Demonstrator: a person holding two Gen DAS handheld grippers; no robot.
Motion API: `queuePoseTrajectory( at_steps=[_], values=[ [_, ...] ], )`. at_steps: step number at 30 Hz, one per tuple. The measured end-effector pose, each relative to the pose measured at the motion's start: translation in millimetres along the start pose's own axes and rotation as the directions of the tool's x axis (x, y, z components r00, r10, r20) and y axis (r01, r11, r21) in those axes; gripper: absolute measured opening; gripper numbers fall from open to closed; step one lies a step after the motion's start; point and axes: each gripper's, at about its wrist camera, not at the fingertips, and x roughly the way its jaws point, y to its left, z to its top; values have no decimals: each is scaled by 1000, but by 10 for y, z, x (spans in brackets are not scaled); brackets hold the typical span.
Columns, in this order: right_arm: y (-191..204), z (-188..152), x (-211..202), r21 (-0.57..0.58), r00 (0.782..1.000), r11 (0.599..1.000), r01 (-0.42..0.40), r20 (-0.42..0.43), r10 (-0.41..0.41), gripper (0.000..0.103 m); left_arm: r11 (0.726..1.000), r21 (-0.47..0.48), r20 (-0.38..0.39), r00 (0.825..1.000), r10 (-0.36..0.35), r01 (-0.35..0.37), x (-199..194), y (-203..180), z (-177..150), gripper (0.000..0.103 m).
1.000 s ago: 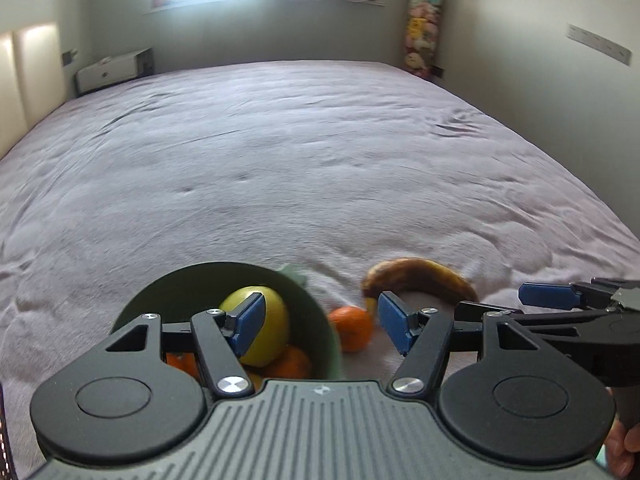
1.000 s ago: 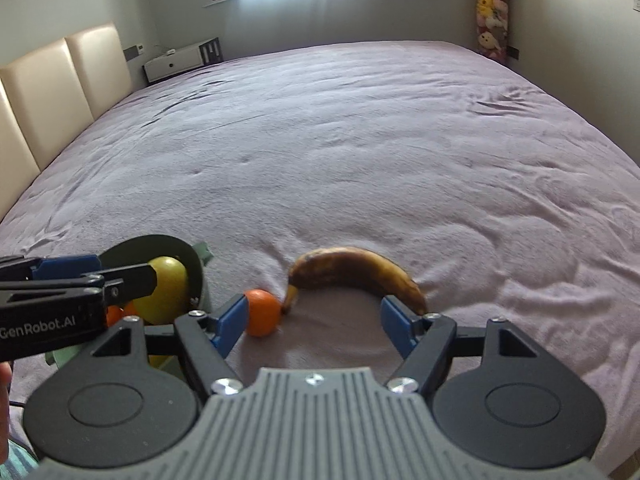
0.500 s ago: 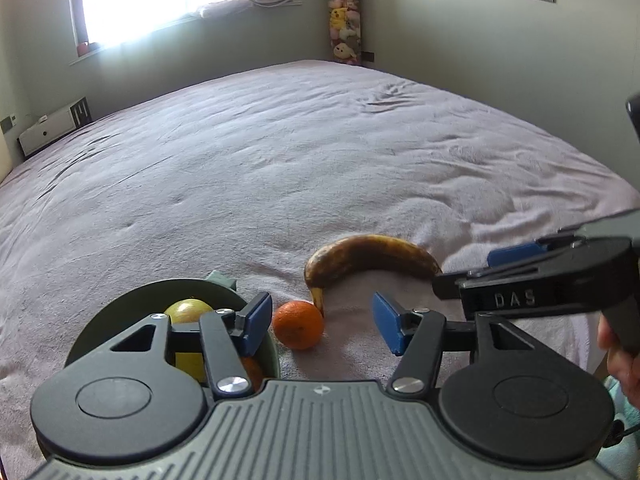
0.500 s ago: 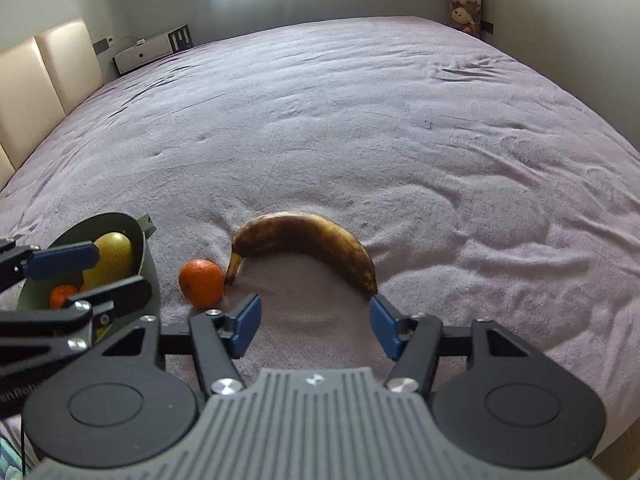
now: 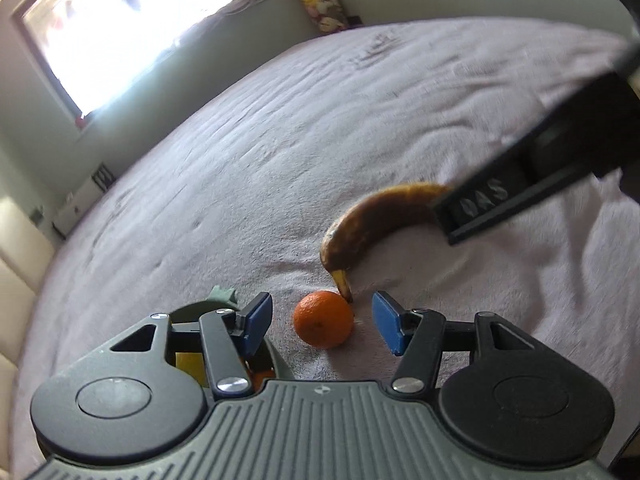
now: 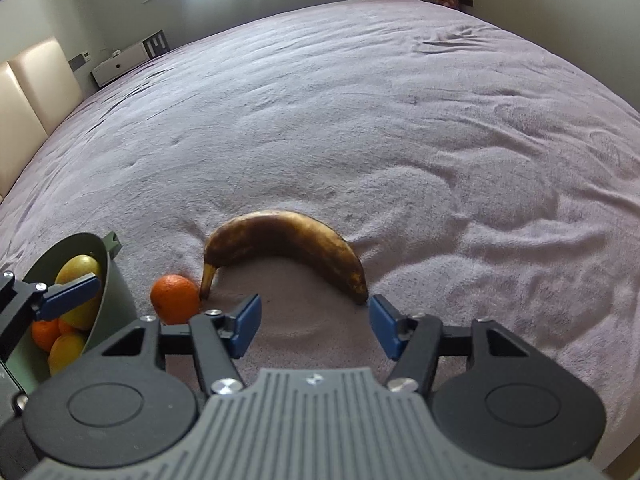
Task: Organize fruits
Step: 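Close the left gripper on the tangerine while the right gripper closes on the banana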
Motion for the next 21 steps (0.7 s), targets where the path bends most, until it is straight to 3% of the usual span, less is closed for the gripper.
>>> queuePoseTrajectory(
  at_steps=[4, 9, 16, 21],
  values=[
    [-25, -14, 102, -30, 1000, 999, -13, 16, 13, 59, 997, 78, -36, 999, 5, -2, 103, -108, 24, 68],
    [-22, -18, 231, -113, 999, 993, 30, 42, -26, 59, 980, 193, -69, 996, 59, -45, 278, -198, -21, 68],
    [-34, -26, 434, -161, 998, 985, 59, 16, -57, 54, 967, 252, -104, 992, 72, -43, 443, -240, -86, 68],
    [-103, 8, 531, -119, 998, 991, 56, 11, -55, 53, 963, 268, -122, 990, 65, -30, 519, -254, -80, 69]
  ],
)
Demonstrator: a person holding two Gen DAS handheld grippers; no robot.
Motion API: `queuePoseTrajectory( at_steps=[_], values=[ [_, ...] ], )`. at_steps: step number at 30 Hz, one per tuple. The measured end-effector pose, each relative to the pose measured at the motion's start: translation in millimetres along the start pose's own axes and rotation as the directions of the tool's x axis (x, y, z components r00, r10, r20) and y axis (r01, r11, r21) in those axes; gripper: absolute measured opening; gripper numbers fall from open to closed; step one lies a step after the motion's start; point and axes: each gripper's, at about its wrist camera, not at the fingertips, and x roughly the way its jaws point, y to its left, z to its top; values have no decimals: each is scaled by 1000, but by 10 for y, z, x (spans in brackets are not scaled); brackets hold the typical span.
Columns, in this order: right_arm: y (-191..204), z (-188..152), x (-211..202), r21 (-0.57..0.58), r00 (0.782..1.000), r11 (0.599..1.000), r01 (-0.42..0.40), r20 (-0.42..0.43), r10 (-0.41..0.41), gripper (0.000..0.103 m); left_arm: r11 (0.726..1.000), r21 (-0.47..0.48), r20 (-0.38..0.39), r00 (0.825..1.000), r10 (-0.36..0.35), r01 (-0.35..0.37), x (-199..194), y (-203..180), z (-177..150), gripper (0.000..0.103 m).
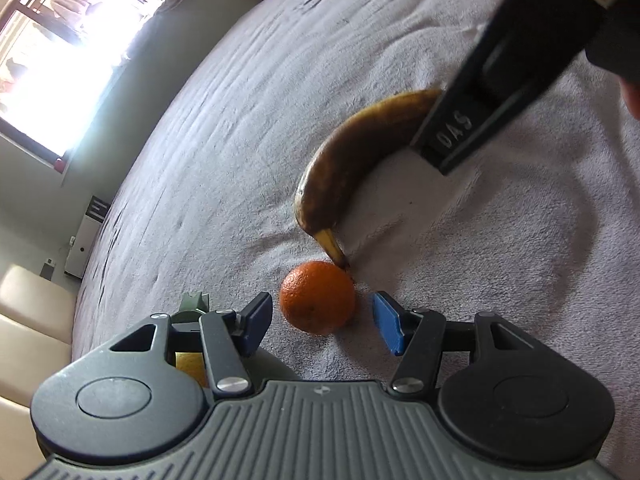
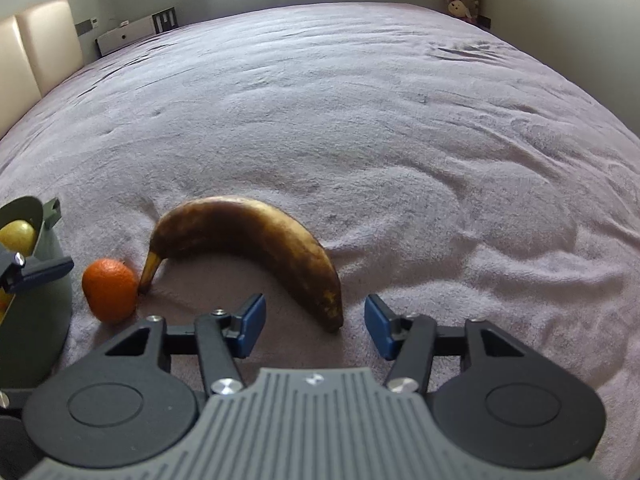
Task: Organize fruits
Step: 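Close the left gripper on the tangerine while the right gripper closes on the banana, then lift the tangerine in the left gripper while the right gripper lifts the banana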
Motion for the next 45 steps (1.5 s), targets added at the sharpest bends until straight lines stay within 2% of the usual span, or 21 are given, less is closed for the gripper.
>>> queuePoseTrajectory(
  at_steps=[4, 9, 11, 14, 21, 26, 33, 37, 40, 45],
  values=[
    [1, 14, 38, -3, 1000, 1000, -10, 10, 10, 50, 1000, 11, -3, 1000, 14, -14, 75, 4, 13, 69],
    [34, 27, 90, -10, 1000, 1000, -20, 7, 20, 42, 1000, 10, -10, 1000, 13, -13, 133, 1, 26, 68],
    [31, 33, 101, -2, 1000, 1000, -21, 3, 21, 38, 1000, 12, -10, 1000, 14, -13, 137, -9, 21, 60],
    [29, 43, 79, 1, 1000, 1000, -12, 2, 12, 32, 1000, 4, -5, 1000, 10, -10, 118, -5, 12, 52],
    [85, 120, -7, 20, 1000, 1000, 4, -24, -3, 28, 998, -54, 7, 1000, -14, 14, 20, 79, 14, 50],
    [95, 132, -126, 59, 999, 998, -14, -44, 17, 24, 994, -98, 17, 999, -46, 47, -109, 147, 24, 50],
    [105, 33, -369, 99, 995, 993, -61, -75, 69, 19, 971, -170, 46, 985, -164, 169, -384, 167, -27, 50],
    [155, -96, -461, 72, 992, 996, -59, -110, 66, 0, 948, -225, 53, 974, -220, 227, -486, 173, -133, 50],
    [157, -177, -466, 72, 987, 994, -80, -134, 89, 0, 924, -287, 54, 967, -248, 253, -534, 165, -218, 50],
    [132, -195, -531, 78, 990, 994, -73, -112, 81, 4, 889, -376, 81, 965, -248, 260, -521, 144, -339, 50]
  ],
)
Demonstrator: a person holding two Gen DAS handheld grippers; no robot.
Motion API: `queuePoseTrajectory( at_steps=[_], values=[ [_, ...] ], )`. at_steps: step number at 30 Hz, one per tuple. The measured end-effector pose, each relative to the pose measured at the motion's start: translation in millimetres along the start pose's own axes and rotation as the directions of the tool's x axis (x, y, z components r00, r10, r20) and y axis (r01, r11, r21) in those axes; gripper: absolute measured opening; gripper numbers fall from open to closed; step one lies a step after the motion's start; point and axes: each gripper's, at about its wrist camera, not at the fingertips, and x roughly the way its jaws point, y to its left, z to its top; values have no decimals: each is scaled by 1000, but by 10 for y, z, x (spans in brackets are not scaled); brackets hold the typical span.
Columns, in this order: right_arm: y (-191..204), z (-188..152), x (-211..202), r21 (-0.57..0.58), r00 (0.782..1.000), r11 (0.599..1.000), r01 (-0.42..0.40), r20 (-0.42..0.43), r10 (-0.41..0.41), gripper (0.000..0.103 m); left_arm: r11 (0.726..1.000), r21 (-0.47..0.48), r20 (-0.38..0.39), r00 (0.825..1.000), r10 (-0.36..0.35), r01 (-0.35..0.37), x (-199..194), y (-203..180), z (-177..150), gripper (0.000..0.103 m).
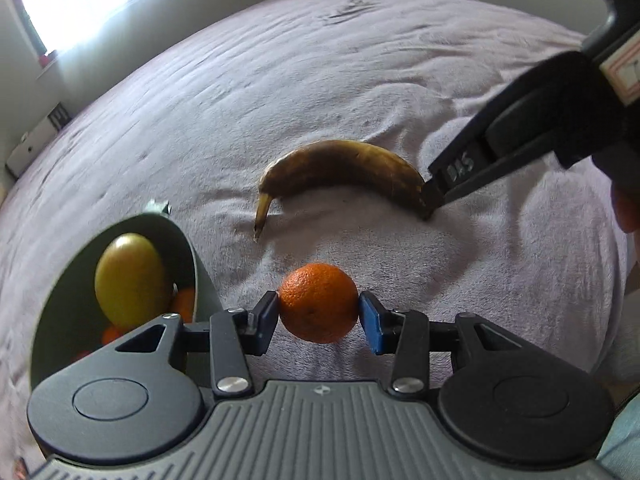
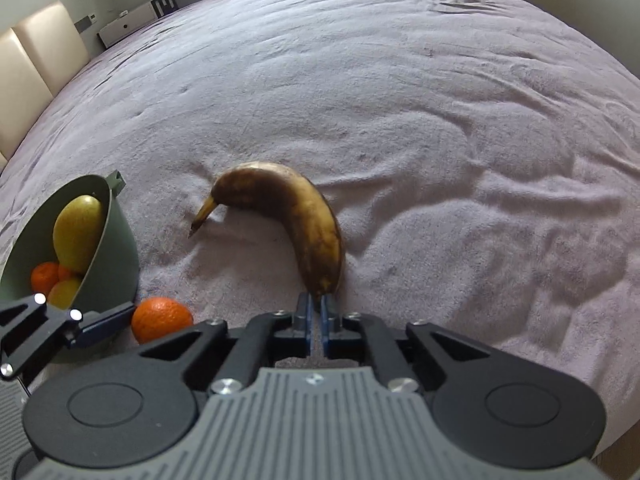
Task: Organize fruits
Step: 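Lift the tangerine in the left gripper while the right gripper lifts the banana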
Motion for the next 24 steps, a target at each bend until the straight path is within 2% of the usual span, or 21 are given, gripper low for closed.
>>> queuePoseTrajectory(
  at_steps=[4, 8, 11, 15, 19, 24],
  values=[
    [6, 23, -24, -9, 1000, 1000, 3, 21, -3, 9, 996, -81, -20, 999, -27, 25, 89, 73, -22, 50],
    [-9, 50, -9, -10, 999, 1000, -2, 52, 2, 26, 998, -65, 9, 1000, -21, 22, 126, 46, 2, 51],
    [4, 93, 13, -30, 997, 1000, -2, 82, 4, 30, 998, -53, 17, 1000, -16, 17, 163, 19, 9, 52],
    [51, 150, 73, -79, 993, 997, 3, 117, 6, 35, 1000, -4, 6, 1000, 0, 0, 224, -28, 21, 53],
    [109, 204, 175, -139, 990, 990, -3, 136, 22, 43, 991, 128, -8, 1000, 30, -28, 299, -114, 2, 54],
    [193, 231, 291, -234, 988, 972, 28, 153, 9, 49, 984, 175, -8, 1000, 3, -2, 317, -90, 5, 54]
  ],
)
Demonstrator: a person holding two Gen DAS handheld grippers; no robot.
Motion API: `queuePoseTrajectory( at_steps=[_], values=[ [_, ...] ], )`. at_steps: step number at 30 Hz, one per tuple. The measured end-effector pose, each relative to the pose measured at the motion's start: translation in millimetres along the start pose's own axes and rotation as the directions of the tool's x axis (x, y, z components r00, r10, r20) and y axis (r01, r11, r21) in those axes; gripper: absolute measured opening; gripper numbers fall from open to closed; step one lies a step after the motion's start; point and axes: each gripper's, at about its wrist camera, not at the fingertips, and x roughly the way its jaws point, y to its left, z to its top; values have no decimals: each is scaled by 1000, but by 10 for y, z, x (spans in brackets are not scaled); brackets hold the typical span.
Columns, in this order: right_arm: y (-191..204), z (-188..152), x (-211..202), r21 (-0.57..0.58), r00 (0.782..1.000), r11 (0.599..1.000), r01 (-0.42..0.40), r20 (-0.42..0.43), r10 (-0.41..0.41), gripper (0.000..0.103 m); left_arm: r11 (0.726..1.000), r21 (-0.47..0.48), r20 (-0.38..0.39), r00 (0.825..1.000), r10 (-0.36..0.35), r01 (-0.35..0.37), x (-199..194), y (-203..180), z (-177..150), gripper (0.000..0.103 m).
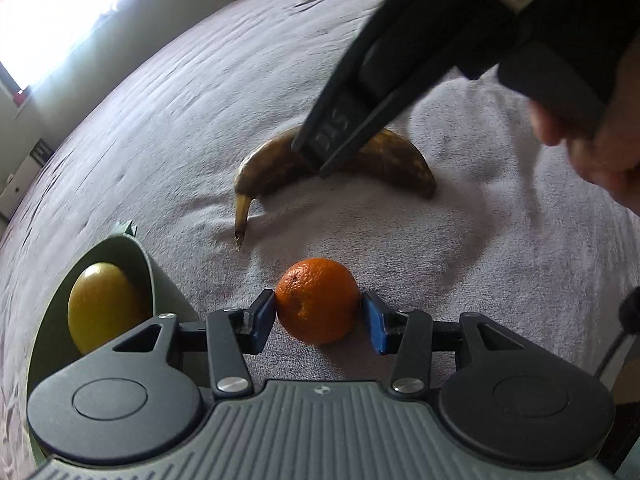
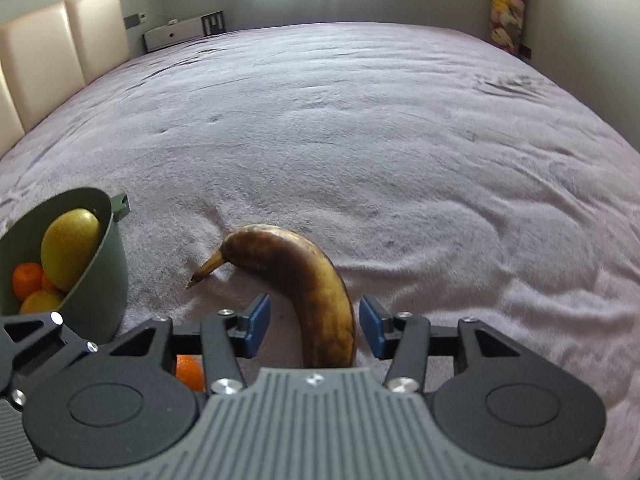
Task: Organize fruits
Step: 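Lift the tangerine in the left gripper while the right gripper lifts the banana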
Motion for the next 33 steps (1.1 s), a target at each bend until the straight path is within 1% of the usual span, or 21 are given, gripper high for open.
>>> queuePoseTrajectory(
  at_steps=[2, 6, 13, 17, 21, 25, 28, 30, 33],
  values=[
    [5, -8, 44, -20, 1000, 1000, 7, -1, -7, 52, 1000, 14, 12, 1000, -10, 10, 9, 9, -11, 55],
    [-22, -22, 109, -29, 1000, 1000, -2, -1, 2, 52, 998, 61, 47, 999, -26, 23, 21, 12, -58, 58],
    [-37, 14, 210, -18, 999, 999, -32, 13, 32, 52, 997, 76, 66, 997, -29, 24, 47, 7, -42, 58],
    [-3, 49, 300, -43, 999, 998, -39, 7, 40, 52, 998, 60, 82, 996, -23, 18, 49, 10, -9, 60],
    [-14, 38, 380, -40, 999, 998, -40, -9, 40, 52, 1000, 6, 111, 994, -26, 26, 98, 59, 39, 60],
    [-23, 33, 423, -33, 999, 998, -47, -13, 46, 51, 999, -37, 113, 993, -25, 29, 143, 103, 80, 60],
    [-8, 26, 450, -39, 999, 998, -44, -15, 44, 53, 999, -43, 108, 994, -19, 23, 150, 105, 99, 56],
    [-10, 28, 465, -42, 999, 998, -42, -16, 41, 53, 998, -48, 105, 994, -26, 32, 148, 116, 107, 54],
    [-9, 28, 484, -37, 999, 999, -31, -18, 31, 51, 998, -54, 100, 995, -28, 34, 148, 122, 115, 53]
  ],
)
